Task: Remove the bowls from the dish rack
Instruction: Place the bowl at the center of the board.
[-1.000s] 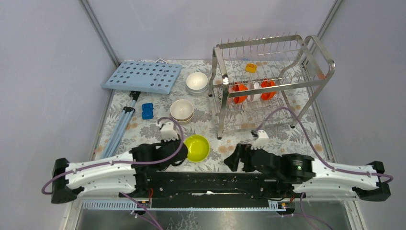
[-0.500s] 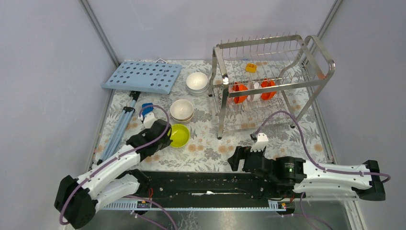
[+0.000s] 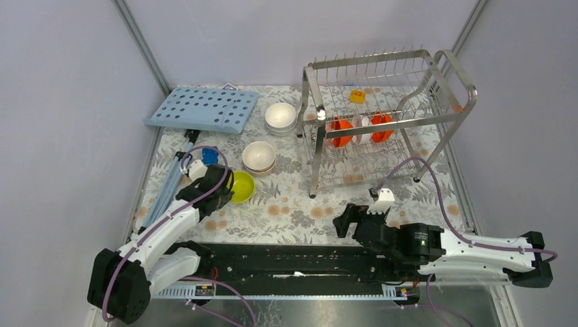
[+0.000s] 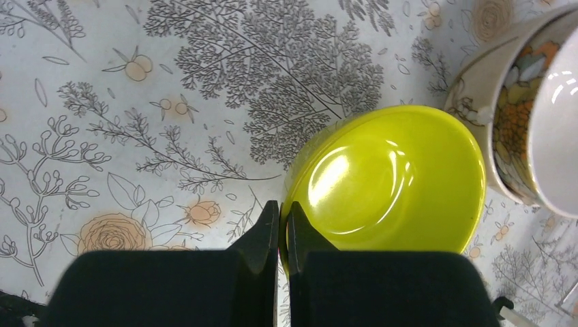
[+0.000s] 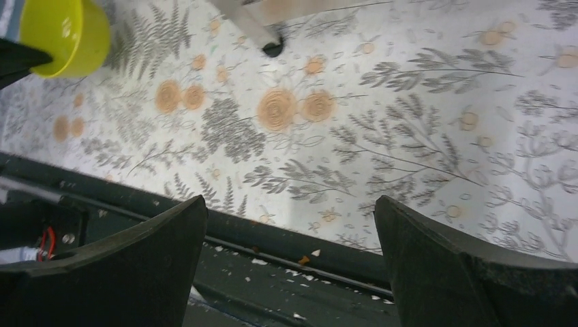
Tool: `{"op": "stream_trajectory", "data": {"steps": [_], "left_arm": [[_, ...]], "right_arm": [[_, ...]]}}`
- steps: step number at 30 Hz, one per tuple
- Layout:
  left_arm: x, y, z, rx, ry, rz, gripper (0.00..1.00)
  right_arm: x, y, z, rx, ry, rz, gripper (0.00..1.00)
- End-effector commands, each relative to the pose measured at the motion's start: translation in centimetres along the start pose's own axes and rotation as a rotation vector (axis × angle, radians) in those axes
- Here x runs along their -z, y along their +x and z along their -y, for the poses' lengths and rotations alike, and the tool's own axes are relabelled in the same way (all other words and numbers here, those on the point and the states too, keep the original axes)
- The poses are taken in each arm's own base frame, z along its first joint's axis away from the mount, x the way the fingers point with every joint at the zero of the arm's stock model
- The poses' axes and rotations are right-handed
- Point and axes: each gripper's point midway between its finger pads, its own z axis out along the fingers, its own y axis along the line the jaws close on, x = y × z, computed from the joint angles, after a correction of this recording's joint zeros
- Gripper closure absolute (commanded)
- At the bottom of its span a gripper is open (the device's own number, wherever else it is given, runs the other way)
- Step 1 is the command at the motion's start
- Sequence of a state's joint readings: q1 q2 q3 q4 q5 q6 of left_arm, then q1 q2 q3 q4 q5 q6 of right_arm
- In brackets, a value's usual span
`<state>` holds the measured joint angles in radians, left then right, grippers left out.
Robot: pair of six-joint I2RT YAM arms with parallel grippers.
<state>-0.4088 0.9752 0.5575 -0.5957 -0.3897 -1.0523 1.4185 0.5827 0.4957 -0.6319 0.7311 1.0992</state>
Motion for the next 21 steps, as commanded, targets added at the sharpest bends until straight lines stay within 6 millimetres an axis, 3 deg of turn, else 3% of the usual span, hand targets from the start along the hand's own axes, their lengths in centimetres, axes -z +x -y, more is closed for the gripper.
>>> {"op": "stream_trajectory", "data": {"steps": [1,3,9,16,21], "left_arm": [[-0.7,-0.7,-0.5,0.091,-0.025,0.051,1.00],[-1.1,-0.2,-1.0,0.108,-0.044,0.036,1.00],[-1.8,1.1,-1.7,0.120,-0.064,0.004,1.00],[-1.5,1.7,-1.9,0.117,-0.032,-0.014,0.64],[0.3,1.2,-0.4,0.126,0.066,-0.026,0.50]], "right_arm": [[0.7,-2.4,3.0,-0.019,0.130,0.110,0.02],[1.1,-3.6,3.7,-0.035,0.164,0.160,0.02],[2.3,-6.6,3.1,-0.006,0.172,0.238,0.04],[2.9,-8.1,2.7,0.017,0.189,0.272,0.03],[3.1,-8.2,2.7,0.013,0.181,0.269,0.04]]}}
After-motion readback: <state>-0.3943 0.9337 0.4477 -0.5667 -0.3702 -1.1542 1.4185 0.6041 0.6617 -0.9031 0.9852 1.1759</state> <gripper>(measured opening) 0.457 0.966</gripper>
